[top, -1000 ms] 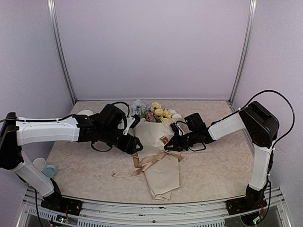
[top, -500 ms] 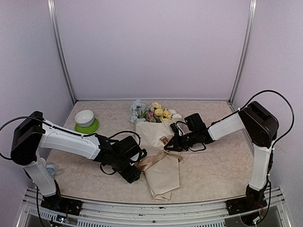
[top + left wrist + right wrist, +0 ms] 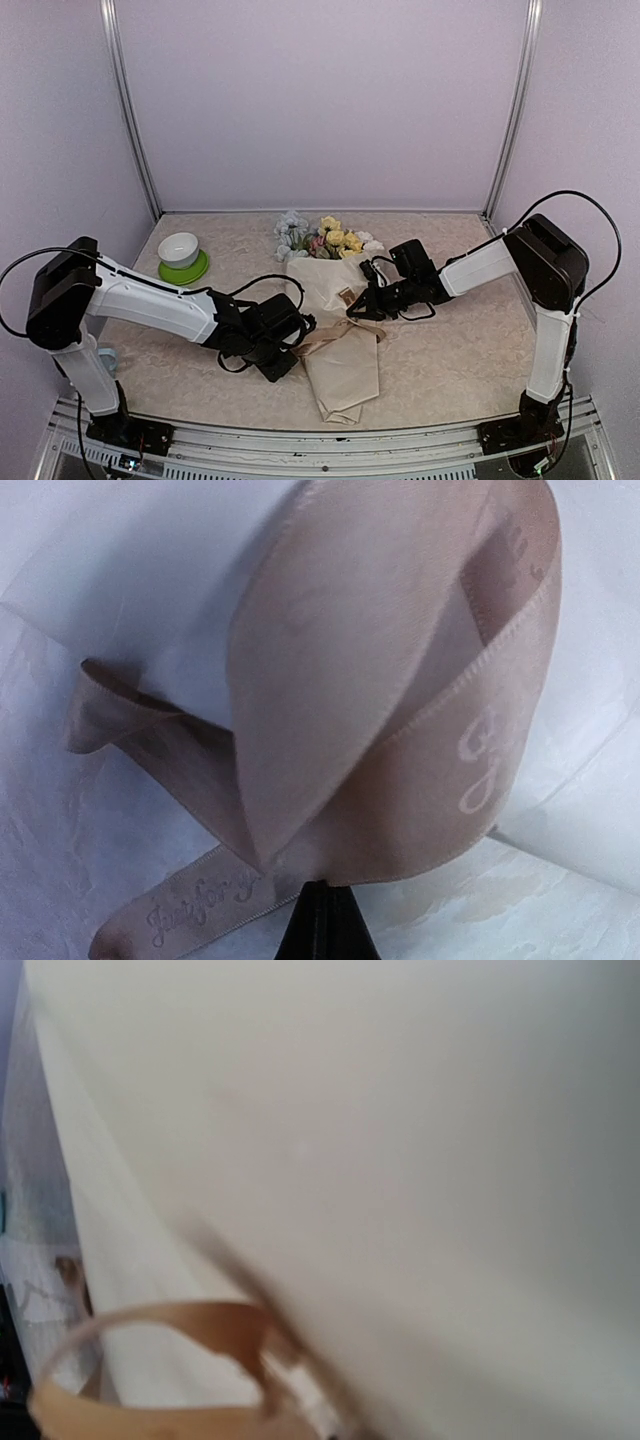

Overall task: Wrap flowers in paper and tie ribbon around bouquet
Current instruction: Tie the ribbon around the folded bouquet.

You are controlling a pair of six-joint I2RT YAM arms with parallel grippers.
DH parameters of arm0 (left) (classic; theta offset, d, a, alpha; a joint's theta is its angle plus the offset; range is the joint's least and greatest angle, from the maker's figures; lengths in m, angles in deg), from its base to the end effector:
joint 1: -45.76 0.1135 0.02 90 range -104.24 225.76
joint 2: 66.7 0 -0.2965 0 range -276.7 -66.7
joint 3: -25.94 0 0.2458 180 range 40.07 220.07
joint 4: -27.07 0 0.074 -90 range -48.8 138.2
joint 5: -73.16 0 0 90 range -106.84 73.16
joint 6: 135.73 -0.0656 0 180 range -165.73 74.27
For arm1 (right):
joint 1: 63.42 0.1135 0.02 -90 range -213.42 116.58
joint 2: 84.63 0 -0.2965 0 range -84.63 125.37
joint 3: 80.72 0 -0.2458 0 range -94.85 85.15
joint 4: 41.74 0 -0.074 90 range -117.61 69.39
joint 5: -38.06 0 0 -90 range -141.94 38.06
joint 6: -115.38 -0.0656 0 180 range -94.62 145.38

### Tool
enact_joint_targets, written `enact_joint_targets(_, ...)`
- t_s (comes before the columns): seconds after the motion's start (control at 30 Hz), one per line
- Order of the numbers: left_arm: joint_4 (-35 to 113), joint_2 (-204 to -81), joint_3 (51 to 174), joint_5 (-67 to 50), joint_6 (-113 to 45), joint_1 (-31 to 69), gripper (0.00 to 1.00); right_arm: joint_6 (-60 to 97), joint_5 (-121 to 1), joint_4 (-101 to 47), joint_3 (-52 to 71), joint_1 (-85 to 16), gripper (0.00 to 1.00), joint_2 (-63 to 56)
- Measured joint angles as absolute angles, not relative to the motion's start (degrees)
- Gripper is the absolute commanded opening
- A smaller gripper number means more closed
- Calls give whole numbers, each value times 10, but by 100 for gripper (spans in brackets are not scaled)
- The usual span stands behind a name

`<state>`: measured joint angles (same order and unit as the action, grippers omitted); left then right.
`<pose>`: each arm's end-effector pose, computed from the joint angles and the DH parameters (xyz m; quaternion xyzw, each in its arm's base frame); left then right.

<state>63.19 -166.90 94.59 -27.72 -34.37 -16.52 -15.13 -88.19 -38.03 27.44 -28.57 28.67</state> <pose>0.1666 -0.2904 0.1487 0.4033 0.8897 -0.0411 0.2101 0.3151 0.2667 0.1331 -0.0751 0.8834 0.4491 0.1110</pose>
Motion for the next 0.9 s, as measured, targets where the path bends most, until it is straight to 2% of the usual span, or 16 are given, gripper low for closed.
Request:
enact_joint_targets(0.13, 631, -1651, 926, -288, -340, -157, 0, -149, -882, -380, 274, -286, 0, 287)
enact_joint_targets(0.17, 631, -1645, 920, -290, -338, -153, 8, -148, -882, -380, 274, -286, 0, 287)
enact_joint_targets(0.2, 632, -1640, 916, -290, -338, -151, 27, -148, -882, -380, 274, -286, 0, 287)
enact_joint_targets(0.23, 632, -1634, 911, -290, -337, -148, 41, -148, -882, -380, 274, -286, 0, 287)
enact_joint_targets(0.33, 628, -1618, 901, -289, -348, -145, 67, -147, -882, -380, 274, -286, 0, 287)
enact_joint_targets(0.4, 621, -1611, 896, -287, -357, -144, 76, -147, -882, -380, 274, -286, 0, 287)
enact_joint_targets(0.5, 606, -1608, 888, -273, -364, -134, 76, -147, -882, -380, 274, -286, 0, 287)
enact_joint_targets(0.67, 583, -1617, 885, -257, -371, -97, 59, -147, -882, -380, 274, -286, 0, 287)
enact_joint_targets(0.77, 567, -1637, 894, -247, -372, -82, 59, -146, -882, -379, 274, -286, 0, 287)
enact_joint_targets(0.9, 543, -1651, 900, -237, -377, -90, 67, -145, -881, -379, 274, -286, 0, 287)
